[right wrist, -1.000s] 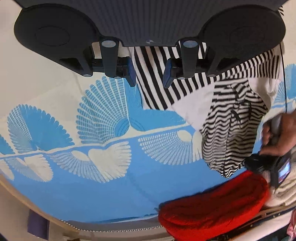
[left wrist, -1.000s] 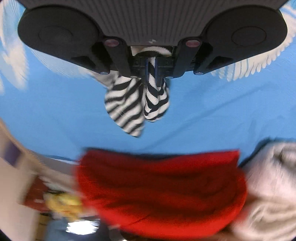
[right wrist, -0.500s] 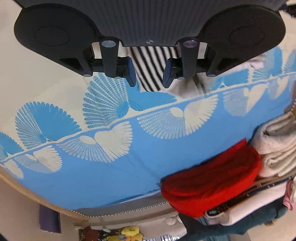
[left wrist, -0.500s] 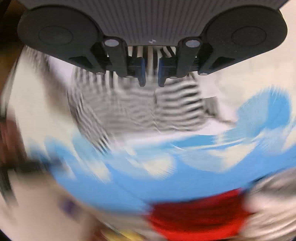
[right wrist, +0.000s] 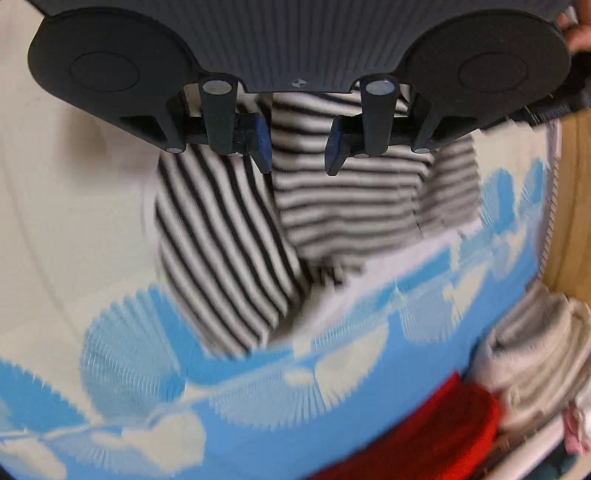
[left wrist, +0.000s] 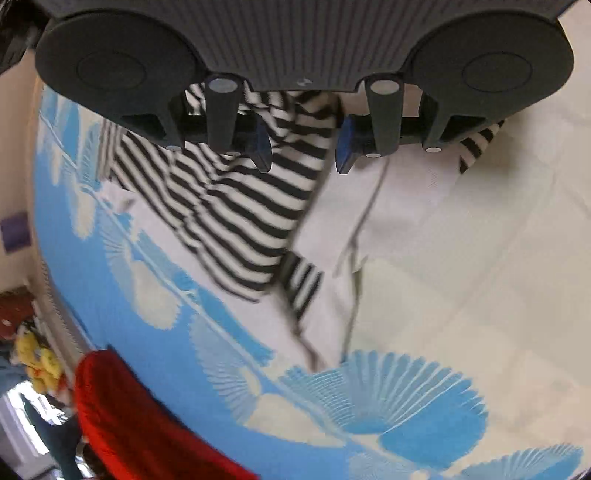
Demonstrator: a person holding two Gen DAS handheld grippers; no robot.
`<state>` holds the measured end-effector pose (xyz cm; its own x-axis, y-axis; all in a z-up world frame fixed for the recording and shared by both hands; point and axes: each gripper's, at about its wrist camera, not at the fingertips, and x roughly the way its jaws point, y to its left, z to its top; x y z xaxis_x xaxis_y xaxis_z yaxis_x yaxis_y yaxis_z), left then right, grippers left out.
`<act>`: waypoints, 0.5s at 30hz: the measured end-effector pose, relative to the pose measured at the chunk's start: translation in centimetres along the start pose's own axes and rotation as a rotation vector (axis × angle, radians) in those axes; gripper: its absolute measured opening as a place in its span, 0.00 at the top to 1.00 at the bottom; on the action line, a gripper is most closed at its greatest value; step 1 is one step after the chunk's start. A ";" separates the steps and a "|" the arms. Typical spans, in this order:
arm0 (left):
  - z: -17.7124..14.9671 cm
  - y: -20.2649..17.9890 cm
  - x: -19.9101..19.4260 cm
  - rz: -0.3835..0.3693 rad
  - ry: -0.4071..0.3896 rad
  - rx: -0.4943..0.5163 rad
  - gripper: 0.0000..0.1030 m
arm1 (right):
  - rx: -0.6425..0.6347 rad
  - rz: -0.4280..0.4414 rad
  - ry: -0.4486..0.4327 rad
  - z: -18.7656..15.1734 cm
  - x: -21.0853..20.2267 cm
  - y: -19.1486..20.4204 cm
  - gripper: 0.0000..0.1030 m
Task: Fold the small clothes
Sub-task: 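Grasp the folded sweater edges with both tools and fold it over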
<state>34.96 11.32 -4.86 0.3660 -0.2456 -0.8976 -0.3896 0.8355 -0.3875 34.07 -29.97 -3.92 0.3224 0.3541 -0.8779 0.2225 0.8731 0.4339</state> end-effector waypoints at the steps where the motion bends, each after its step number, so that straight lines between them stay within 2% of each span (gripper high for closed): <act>1: 0.2 0.7 0.3 0.003 0.012 -0.013 0.59 | -0.013 -0.015 0.018 -0.6 0.7 0.3 0.68; 4: 0.3 0.7 1.4 0.013 0.035 -0.008 0.59 | -0.018 -0.047 0.072 -2.2 2.4 0.9 0.68; 6: 0.2 0.3 1.7 -0.012 0.048 0.006 0.61 | -0.020 -0.066 0.073 -2.5 2.8 1.2 0.68; 8: 0.0 0.2 1.6 -0.040 0.053 0.016 0.83 | -0.045 -0.080 0.061 -2.7 3.0 1.9 0.69; 9: 0.1 0.1 1.3 -0.061 0.042 0.015 0.98 | -0.059 -0.079 0.056 -2.7 3.0 2.2 0.73; 10: 0.3 0.0 0.8 -0.084 0.022 0.013 0.98 | -0.069 -0.076 0.047 -2.7 2.9 2.3 0.88; 11: 0.6 -0.1 0.0 -0.122 -0.015 0.011 0.99 | -0.071 -0.069 0.035 -2.7 2.7 2.3 0.94; 13: 1.5 -0.4 -2.1 -0.214 -0.116 0.023 0.99 | -0.027 -0.009 -0.017 -1.7 1.9 2.3 0.98; 15: 2.1 -0.3 -4.8 -0.315 -0.250 0.032 0.99 | 0.066 0.083 -0.150 -0.3 -0.5 1.6 0.99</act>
<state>35.10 13.26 0.04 0.6592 -0.3678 -0.6559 -0.2010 0.7543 -0.6250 33.94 -28.65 -2.83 0.4748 0.3655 -0.8006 0.2479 0.8173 0.5201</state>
